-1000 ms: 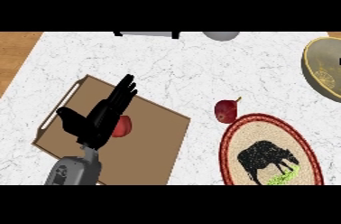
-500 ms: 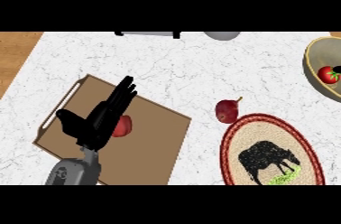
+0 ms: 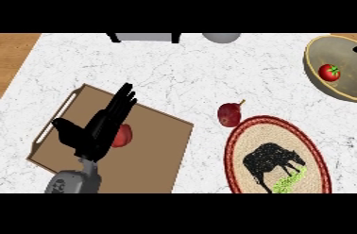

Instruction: Pick the tomato from the placemat and place it in the bowl

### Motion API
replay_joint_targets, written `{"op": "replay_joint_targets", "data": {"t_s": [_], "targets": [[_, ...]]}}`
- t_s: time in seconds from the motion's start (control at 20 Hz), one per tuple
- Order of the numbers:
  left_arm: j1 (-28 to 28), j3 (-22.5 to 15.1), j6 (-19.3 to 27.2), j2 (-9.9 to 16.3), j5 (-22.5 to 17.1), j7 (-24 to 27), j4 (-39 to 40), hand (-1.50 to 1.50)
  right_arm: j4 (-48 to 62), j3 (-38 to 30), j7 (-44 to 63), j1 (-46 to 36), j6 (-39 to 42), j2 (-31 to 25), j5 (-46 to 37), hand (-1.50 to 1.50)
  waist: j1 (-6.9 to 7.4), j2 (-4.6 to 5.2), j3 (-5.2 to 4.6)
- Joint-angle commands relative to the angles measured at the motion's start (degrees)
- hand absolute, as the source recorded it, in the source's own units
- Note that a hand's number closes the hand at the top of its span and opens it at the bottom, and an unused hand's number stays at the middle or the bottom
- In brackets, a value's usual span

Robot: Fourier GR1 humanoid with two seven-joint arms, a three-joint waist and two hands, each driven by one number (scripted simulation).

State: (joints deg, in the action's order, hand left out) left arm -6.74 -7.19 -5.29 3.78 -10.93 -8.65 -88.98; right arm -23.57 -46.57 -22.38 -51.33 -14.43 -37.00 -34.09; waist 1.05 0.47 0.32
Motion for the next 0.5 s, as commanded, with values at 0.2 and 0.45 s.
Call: {"op": "replay_joint_targets", "data": {"t_s": [0.2,0.45], "targets": [[3.37,1.55,0.64,0.26,0.49,2.61,0.63,0.0,-10.39,-6.56,-13.17,9.81,12.75,4.78,13.73,-1.5,-3.33,-1.41,-0.43],[2.52,2.46,2.34,-0.11,0.79,1.29,1.66,0.0,-22.48,-6.5,-16.61,19.46,18.98,10.07,17.18,-1.5,-6.02,-2.16,-0.58]]}}
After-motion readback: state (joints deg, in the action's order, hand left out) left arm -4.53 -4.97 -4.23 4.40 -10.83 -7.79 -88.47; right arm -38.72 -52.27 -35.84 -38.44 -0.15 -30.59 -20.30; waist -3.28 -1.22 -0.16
